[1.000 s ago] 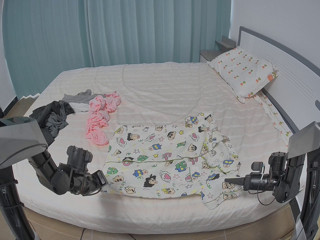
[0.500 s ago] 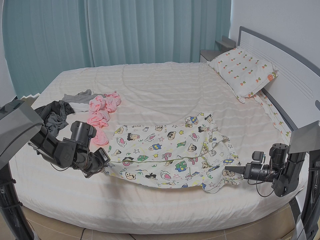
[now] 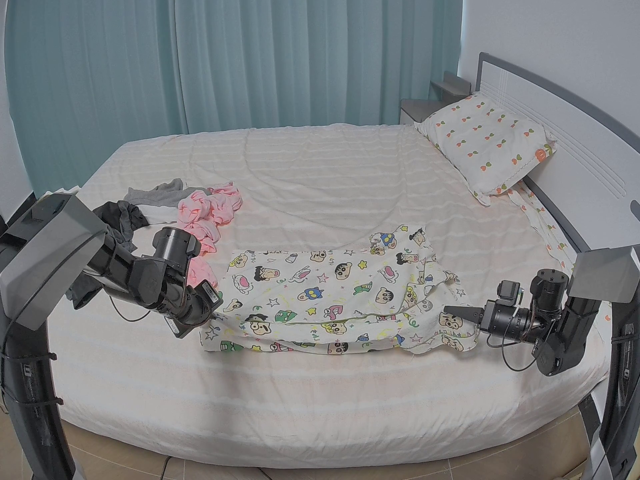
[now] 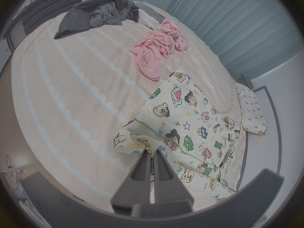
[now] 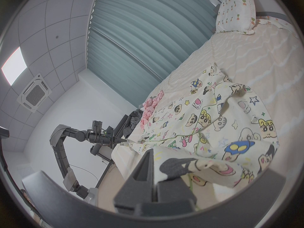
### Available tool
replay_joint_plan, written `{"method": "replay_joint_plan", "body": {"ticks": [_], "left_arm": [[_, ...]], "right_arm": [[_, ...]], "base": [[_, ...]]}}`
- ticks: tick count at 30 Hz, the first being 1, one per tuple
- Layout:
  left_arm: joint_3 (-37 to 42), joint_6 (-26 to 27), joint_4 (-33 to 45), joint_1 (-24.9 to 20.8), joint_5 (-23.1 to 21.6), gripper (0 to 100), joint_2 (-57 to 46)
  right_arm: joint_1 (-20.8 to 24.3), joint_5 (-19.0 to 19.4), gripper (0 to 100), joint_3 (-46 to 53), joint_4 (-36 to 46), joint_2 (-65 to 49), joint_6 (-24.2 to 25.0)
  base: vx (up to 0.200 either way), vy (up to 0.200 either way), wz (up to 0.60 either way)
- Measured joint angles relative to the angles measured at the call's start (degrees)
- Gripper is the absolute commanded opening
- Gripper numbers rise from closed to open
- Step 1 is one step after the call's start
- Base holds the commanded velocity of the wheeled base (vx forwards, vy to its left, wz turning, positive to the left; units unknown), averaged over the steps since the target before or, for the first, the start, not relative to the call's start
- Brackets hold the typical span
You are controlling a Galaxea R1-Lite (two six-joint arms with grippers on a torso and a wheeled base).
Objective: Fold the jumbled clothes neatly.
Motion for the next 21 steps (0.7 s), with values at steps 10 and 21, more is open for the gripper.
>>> {"method": "replay_joint_plan", "body": {"ticks": [10,21], "left_arm": [[-9.20,-0.44,2.89,-0.17,0.22,0,5.21],[-15.41,-3.15,2.83,-0.61,1.43,0,9.33]], "right_arm": [[-0.85,-0.24,0,-8.83,4.71,3.78,0.84],[-1.87,-2.54,0,-18.20,8.56,8.02,3.22]], "base": [[0.000,0.000,0.00],[0.000,0.000,0.00]]}}
